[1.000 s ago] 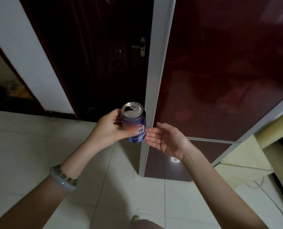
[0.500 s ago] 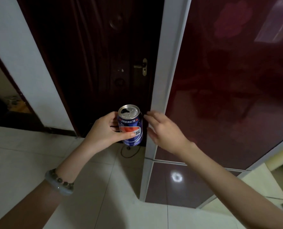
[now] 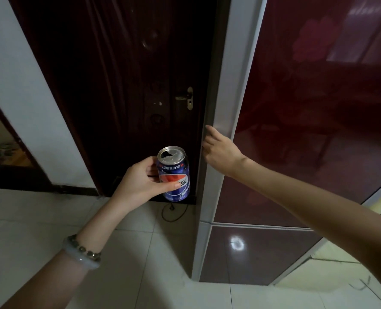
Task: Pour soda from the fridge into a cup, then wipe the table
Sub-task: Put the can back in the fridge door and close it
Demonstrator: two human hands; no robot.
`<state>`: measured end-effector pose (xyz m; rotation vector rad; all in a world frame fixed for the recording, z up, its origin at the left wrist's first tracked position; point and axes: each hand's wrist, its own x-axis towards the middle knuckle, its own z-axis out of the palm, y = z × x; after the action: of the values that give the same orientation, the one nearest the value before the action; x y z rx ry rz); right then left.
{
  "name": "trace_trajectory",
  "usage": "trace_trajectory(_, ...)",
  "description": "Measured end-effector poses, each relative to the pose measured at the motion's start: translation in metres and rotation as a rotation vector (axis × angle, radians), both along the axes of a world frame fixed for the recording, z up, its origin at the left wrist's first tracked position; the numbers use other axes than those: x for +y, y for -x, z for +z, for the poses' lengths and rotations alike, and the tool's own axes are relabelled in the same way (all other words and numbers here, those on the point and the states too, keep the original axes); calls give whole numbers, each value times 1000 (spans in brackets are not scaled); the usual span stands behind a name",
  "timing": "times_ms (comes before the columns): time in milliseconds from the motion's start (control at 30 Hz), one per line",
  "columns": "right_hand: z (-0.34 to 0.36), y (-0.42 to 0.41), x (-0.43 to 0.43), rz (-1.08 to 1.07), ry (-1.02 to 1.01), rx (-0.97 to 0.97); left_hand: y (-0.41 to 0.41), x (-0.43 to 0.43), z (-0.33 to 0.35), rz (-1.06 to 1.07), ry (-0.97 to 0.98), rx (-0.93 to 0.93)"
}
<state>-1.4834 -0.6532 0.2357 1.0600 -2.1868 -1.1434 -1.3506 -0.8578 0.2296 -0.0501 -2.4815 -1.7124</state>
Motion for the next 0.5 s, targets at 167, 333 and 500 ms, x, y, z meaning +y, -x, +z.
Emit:
trace_trajectory(167, 4, -7, -8, -132, -41, 17, 1, -4, 0, -26, -9, -9)
trace_trajectory(333, 10, -16, -12, -178, -57, -21, -3, -3, 1, -47, -49, -24)
trace_trajectory(500, 11, -38, -5, -68, -4, -1, -11, -7, 0, -57, -47, -16)
